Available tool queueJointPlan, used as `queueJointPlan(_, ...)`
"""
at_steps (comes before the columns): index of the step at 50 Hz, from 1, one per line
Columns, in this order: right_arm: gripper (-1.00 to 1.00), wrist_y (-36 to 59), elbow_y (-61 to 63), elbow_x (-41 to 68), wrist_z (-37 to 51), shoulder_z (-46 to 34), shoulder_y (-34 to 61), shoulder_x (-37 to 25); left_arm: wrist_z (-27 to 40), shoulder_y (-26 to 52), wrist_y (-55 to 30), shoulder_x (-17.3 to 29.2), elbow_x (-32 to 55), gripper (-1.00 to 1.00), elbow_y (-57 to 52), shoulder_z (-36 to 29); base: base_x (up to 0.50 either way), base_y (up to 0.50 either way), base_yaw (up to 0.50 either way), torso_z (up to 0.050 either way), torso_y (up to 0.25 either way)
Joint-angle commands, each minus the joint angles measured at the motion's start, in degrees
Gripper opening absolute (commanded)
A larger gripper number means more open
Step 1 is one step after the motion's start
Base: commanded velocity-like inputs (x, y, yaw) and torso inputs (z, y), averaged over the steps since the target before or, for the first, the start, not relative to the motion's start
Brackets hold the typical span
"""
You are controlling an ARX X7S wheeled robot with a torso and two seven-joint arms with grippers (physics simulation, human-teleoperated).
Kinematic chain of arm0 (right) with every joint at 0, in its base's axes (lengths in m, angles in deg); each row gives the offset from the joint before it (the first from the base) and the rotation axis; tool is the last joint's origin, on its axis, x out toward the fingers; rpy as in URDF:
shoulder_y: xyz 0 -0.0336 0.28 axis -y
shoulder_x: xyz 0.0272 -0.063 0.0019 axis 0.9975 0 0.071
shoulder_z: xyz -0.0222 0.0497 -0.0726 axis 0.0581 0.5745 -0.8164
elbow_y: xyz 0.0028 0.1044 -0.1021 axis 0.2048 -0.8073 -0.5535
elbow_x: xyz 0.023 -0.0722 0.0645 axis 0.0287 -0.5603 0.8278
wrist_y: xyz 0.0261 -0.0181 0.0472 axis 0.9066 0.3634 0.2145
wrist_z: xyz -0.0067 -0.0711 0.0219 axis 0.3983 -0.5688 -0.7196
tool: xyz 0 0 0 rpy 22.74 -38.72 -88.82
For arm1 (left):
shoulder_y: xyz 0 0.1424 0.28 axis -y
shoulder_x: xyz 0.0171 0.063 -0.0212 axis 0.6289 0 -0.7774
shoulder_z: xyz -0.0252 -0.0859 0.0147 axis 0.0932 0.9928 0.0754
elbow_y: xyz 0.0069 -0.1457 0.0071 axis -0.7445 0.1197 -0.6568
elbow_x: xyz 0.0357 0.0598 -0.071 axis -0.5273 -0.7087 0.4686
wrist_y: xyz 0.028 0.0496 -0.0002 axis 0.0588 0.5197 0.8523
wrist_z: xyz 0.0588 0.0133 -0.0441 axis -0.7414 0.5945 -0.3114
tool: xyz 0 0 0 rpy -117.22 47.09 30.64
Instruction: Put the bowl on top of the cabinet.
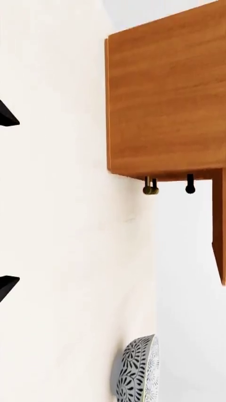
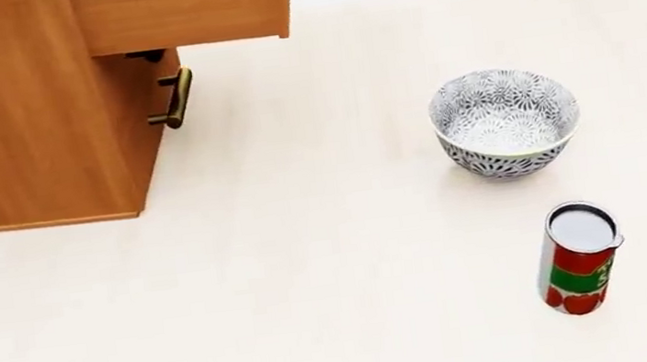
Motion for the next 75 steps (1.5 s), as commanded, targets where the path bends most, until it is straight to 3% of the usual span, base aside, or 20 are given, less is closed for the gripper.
queueJointPlan(1, 1.00, -0.02, 0.23, 0.43, 0.97, -0.80, -0.03, -0.63, 0.67, 0.05, -0.14, 0.67, 0.59, 1.00, -0.12, -0.83, 0.02, 0.50, 0.00, 0.000, 0.000)
queueJointPlan(32, 1.00, -0.34, 0.30, 1.45, 2.72, -2.29, 0.06, -1.94, 1.43, 0.07, 0.00, 2.06, 1.87, 1.00, -0.29, -2.80, 0.01, 0.43, 0.00, 0.000, 0.000)
queueJointPlan(35, 1.00, 5.52, 4.12, 4.17, 1.86, -2.29, 0.69, -2.29, 0.24, 1.01, -5.84, 2.56, 3.46, 1.00, -3.08, -3.75, 0.00, 0.00, 0.00, 0.000, 0.000)
queueJointPlan(39, 1.00, 23.93, 25.07, 5.34, 4.48, -2.11, 3.32, -5.73, 2.66, -0.35, -20.88, 4.93, 7.49, 1.00, -23.86, -2.77, 0.00, 0.00, 0.00, 0.000, 0.000)
queueJointPlan(41, 1.00, 26.18, 27.32, 5.34, 4.96, -2.17, 3.95, -6.19, 3.75, 0.37, -26.46, 5.68, 8.81, 1.00, -30.22, -2.51, 0.00, 0.00, 0.00, 0.000, 0.000)
queueJointPlan(43, 1.00, 35.41, 36.07, 7.72, 6.33, -0.72, 7.14, -7.16, 5.74, 2.77, -36.42, 6.35, 12.05, 1.00, -39.97, -1.54, 0.00, 0.00, 0.00, 0.000, 0.000)
queueJointPlan(48, 1.00, 44.11, 43.91, 10.37, 8.08, 1.40, 10.12, -7.85, 8.66, 5.77, -45.40, 6.36, 15.52, 1.00, -49.86, 0.33, 0.00, 0.00, 0.00, 0.000, 0.000)
queueJointPlan(75, 1.00, 39.66, 41.79, 9.31, 7.54, -0.98, 7.22, -9.16, 8.82, 3.46, -42.03, 7.75, 15.46, 1.00, -49.43, -0.24, 0.15, 0.00, 0.00, 0.000, 0.000)
